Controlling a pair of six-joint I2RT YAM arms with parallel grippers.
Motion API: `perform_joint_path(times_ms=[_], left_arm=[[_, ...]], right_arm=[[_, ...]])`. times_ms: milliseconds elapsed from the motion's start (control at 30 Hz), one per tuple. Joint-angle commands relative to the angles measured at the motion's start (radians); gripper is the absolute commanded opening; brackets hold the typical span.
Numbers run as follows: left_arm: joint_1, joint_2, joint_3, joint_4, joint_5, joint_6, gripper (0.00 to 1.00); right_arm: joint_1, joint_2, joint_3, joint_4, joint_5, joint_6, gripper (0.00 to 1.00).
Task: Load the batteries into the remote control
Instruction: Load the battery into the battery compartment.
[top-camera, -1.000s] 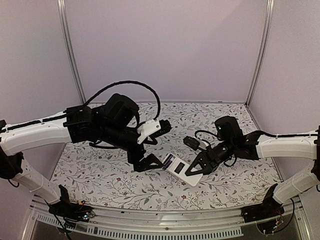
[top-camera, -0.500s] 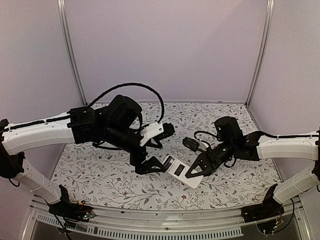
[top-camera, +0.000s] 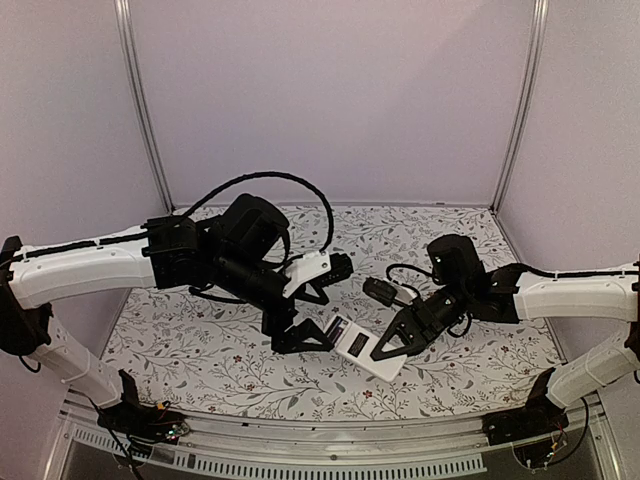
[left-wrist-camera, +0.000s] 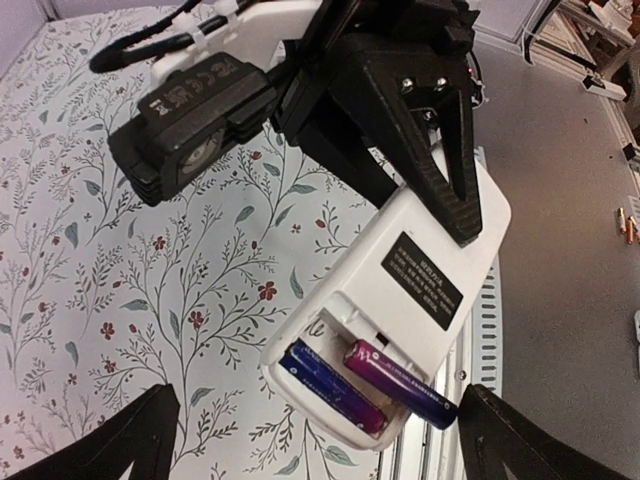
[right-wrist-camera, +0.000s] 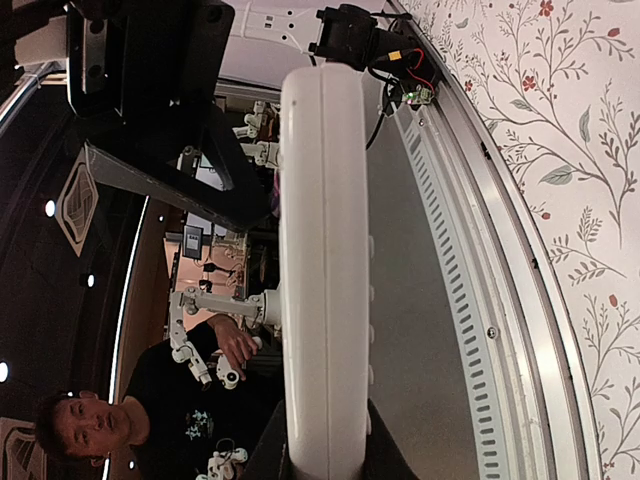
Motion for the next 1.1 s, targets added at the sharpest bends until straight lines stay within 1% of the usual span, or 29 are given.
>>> perform_joint_path(times_ms=[0,267,600,800,967,1067], left_arm=[[0.012,0.008,-0.01,0.003,0.012,0.003,0.99],[0.032,-0.001,0.01,0.016,-0.028,-0.045,0.97],[0.038,-0.054,-0.022,0.032,0.029,-0.03,0.99],[0.038,-0.084,-0.043,0.018,0.067,0.027,1.0],[0.038,-0.088,-0.036,-0.024,0.109,0.119,0.99],[0.038,-0.073,-0.016,-0.043,0.133,0.141,1.0]], right_arm=[[0.01,-0.021,0.024,0.021,-0.021,-0.012,0.0],[0.01,-0.015,0.023,0.018,-0.017,-0.015,0.0],[0.009,-0.003,0.026,0.013,-0.014,-0.02,0.0],[0.01,-0.001,0.029,0.013,-0.019,-0.019,0.0],[0.032,0.0,0.029,0.008,-0.022,-0.023,0.0],[0.046,0.004,0.033,-0.013,-0.024,-0.04,0.0]])
